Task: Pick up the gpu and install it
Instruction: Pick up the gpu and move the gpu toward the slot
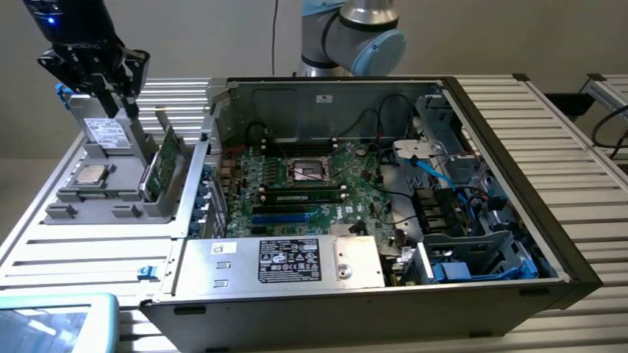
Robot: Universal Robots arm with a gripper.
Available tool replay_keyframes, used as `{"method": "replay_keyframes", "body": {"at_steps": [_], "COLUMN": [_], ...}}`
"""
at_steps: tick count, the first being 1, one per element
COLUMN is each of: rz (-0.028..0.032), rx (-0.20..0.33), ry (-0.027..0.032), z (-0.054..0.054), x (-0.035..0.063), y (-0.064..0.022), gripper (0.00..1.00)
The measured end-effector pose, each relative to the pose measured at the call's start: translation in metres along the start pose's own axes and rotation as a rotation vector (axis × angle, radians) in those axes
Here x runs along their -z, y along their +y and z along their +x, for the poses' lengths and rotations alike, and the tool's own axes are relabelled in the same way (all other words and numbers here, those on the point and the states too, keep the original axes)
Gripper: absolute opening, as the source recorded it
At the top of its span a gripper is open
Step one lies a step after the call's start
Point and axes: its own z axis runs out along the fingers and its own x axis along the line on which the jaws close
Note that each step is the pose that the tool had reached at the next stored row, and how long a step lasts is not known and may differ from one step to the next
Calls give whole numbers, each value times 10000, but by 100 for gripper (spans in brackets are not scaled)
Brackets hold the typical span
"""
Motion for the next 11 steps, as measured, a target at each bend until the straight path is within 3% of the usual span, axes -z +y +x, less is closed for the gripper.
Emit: {"method": "replay_keyframes", "body": {"at_steps": [11], "rz": [0], "rx": [0], "ry": [1], "z": [-1], "x": [-200], "y": [-9], "gripper": [38]}}
